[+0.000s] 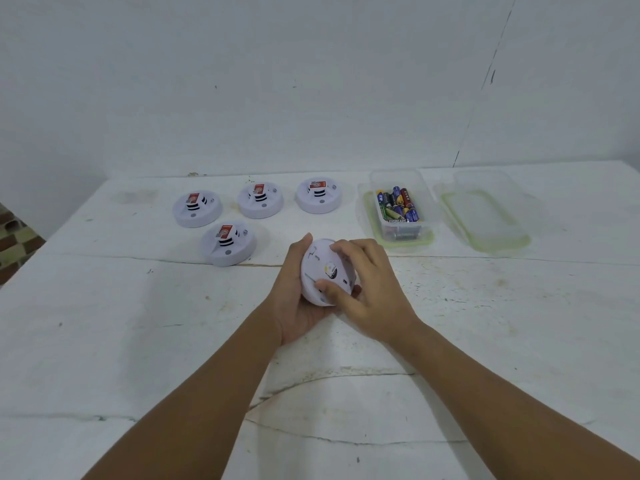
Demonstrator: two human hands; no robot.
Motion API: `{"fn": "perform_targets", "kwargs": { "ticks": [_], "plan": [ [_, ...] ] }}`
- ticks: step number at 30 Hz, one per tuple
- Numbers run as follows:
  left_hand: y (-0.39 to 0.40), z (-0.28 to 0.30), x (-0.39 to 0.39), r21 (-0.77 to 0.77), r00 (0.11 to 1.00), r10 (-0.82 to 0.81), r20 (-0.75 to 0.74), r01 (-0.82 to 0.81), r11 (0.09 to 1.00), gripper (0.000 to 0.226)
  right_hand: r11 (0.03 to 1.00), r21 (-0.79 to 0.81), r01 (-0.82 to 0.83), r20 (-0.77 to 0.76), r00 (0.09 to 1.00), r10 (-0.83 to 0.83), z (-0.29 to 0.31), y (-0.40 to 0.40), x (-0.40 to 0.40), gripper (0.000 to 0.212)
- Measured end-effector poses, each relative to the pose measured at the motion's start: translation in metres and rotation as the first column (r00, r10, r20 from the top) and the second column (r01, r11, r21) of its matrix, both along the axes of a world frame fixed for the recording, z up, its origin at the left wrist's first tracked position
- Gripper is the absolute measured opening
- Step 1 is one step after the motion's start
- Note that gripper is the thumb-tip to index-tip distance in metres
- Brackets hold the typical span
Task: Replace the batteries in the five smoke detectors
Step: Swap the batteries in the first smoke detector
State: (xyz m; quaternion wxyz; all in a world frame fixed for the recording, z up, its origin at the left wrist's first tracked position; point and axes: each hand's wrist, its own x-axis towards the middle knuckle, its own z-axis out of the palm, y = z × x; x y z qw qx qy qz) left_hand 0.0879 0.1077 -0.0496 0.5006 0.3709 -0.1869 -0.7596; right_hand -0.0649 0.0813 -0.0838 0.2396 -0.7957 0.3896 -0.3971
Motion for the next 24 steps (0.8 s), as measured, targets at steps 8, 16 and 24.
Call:
{"fn": "perform_targets", "kwargs": {
  "ticks": [8, 16, 24],
  "plan": [
    [-0.002, -0.003, -0.002, -0.020, 0.998, -0.008, 0.063, 0.009, 1.000, 0.062, 0.987, 0.139, 0.083, 0.091, 0.991, -0.096, 0.005, 0.006, 0.002, 0.061],
    [0.000, -0.002, -0.002, -0.039, 0.998, -0.021, 0.065, 0.024, 0.999, 0.061, 0.993, 0.106, -0.059, 0.051, 0.997, 0.054, 0.019, -0.003, -0.011, 0.060],
    [0.002, -0.001, -0.003, -0.037, 0.999, -0.010, 0.048, 0.012, 0.999, 0.057, 0.999, 0.006, -0.033, -0.061, 0.998, 0.034, 0.019, -0.006, -0.010, 0.063]
  ]
}}
